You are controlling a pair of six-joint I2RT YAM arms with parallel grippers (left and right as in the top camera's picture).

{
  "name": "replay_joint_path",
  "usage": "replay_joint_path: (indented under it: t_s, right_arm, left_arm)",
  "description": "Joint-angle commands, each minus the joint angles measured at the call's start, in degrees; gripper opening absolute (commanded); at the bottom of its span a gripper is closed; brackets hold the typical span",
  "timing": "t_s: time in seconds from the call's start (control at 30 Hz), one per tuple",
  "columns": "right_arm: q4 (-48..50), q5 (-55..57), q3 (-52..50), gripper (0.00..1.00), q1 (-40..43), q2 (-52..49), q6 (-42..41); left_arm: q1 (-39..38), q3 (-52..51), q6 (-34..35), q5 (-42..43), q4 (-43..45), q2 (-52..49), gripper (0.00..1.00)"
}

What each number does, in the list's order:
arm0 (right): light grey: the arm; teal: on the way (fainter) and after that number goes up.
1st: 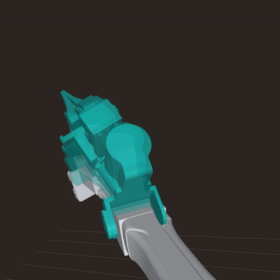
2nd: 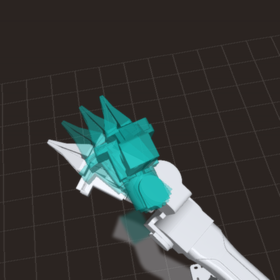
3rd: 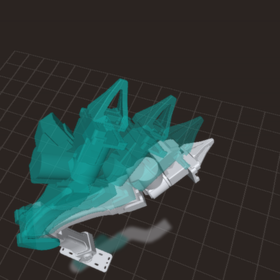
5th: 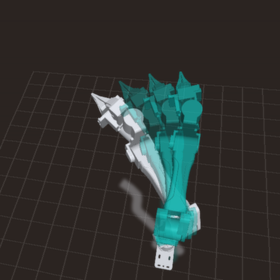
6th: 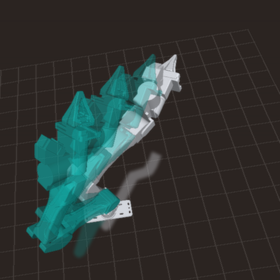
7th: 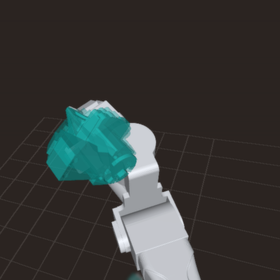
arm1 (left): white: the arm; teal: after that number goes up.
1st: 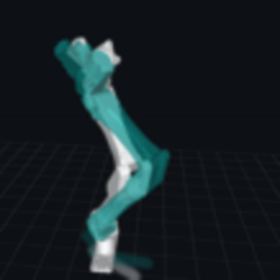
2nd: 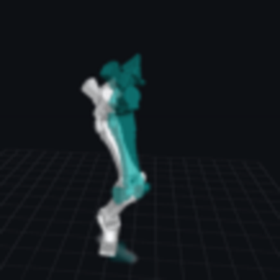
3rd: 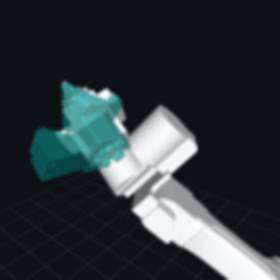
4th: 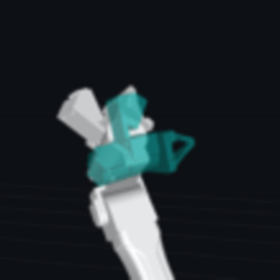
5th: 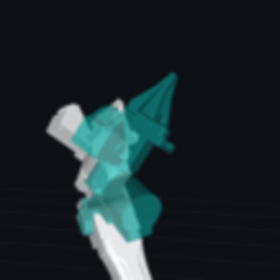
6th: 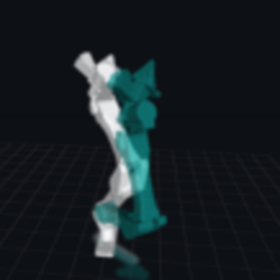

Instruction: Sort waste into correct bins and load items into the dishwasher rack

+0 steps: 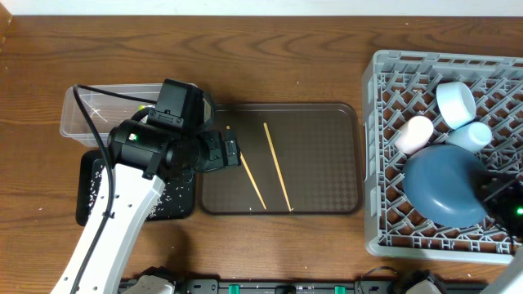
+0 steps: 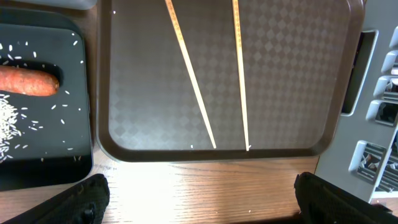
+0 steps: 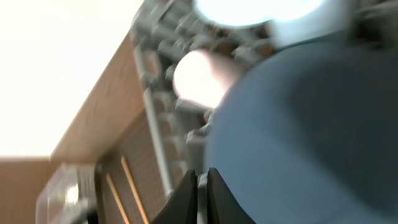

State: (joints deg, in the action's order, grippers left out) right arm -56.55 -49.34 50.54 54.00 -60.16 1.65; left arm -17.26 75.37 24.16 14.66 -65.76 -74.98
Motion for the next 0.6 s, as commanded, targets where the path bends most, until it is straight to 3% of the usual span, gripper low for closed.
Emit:
replay_joint_path:
  t_s: [0.0,0.1,0.17,0.3,0.4,0.57]
  right_arm:
    - [-1.9,-1.7,1.2,0.08,-7.3,3.7,5.9]
    - [-1.7,-1.7,1.2,0.11,-15.1,6.1,9.0]
    - [-0.7,-1.2,1.2,0.18,-21.0,7.3,10.8]
    - [1.1,-0.4,1.2,0.54,-30.9,7.7,12.2]
    - [1.9,-0.5,1.1,0.99,-36.2,7.4,12.1]
    - [1.9,0.4,1.1,0.99,-39.0,7.3,12.1]
  left_arm:
    - [0.3,1.1,-0.1,-0.3,-0.2,0.4,0.98]
    - [0.3,1.1,-0.1,-0.3,-0.2,0.4,0.98]
    - [0.3,1.1,-0.1,-0.3,-0.2,0.4,0.98]
    - [0.3,1.1,-0.1,-0.3,-0.2,0.4,0.98]
    - [0.3,1.1,-0.1,-0.3,-0.2,0.4,0.98]
    - [0.3,1.1,-0.1,-0.3,-0.2,0.4,0.98]
